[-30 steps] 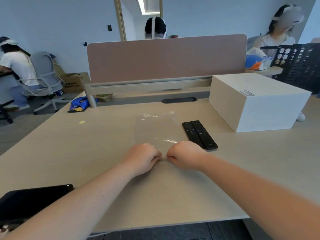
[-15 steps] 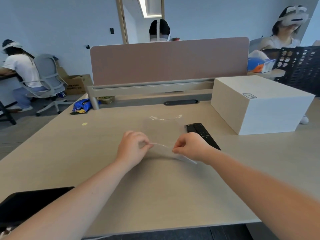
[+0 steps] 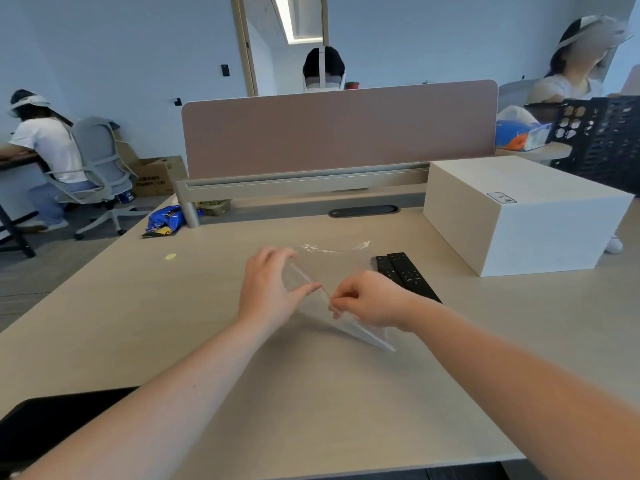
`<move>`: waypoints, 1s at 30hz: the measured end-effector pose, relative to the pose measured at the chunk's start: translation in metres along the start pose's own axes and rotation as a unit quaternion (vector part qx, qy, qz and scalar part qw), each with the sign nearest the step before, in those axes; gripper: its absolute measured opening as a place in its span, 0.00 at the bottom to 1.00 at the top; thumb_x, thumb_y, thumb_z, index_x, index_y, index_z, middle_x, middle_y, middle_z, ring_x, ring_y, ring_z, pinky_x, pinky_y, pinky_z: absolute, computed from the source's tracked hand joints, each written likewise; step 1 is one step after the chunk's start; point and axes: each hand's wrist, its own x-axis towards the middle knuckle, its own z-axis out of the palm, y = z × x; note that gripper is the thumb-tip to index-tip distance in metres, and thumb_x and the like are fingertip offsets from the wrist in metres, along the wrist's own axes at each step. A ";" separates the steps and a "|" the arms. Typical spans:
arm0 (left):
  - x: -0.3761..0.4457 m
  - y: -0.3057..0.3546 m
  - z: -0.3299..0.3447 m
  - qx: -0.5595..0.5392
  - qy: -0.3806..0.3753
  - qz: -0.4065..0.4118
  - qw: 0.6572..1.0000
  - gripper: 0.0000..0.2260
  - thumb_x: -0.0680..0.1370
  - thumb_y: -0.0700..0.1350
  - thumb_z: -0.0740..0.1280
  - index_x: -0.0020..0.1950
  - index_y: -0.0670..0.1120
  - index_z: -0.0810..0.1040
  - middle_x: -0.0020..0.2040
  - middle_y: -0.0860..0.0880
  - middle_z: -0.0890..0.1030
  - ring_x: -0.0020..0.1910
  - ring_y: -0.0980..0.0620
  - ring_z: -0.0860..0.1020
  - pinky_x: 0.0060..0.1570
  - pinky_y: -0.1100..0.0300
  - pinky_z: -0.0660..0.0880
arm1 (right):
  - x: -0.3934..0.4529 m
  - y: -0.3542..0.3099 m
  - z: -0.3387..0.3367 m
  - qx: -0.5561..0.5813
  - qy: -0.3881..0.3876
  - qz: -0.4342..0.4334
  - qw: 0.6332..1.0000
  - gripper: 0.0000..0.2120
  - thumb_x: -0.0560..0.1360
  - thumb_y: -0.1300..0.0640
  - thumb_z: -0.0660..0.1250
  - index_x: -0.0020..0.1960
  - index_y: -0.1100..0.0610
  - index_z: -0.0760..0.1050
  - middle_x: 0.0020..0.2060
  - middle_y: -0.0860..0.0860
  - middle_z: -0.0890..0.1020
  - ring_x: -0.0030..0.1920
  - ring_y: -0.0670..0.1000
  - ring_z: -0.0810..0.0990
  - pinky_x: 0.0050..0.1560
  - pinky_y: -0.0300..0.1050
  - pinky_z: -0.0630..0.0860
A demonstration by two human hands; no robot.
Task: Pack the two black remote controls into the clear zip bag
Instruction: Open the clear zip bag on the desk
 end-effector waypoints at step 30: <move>-0.016 0.011 0.029 -0.298 -0.194 -0.182 0.917 0.15 0.78 0.36 0.62 0.32 0.47 0.73 0.30 0.47 0.76 0.28 0.54 0.74 0.33 0.65 0.74 | 0.015 0.000 0.010 0.081 0.044 0.016 0.996 0.06 0.78 0.63 0.63 0.49 0.65 0.77 0.33 0.55 0.81 0.32 0.50 0.80 0.34 0.38 0.80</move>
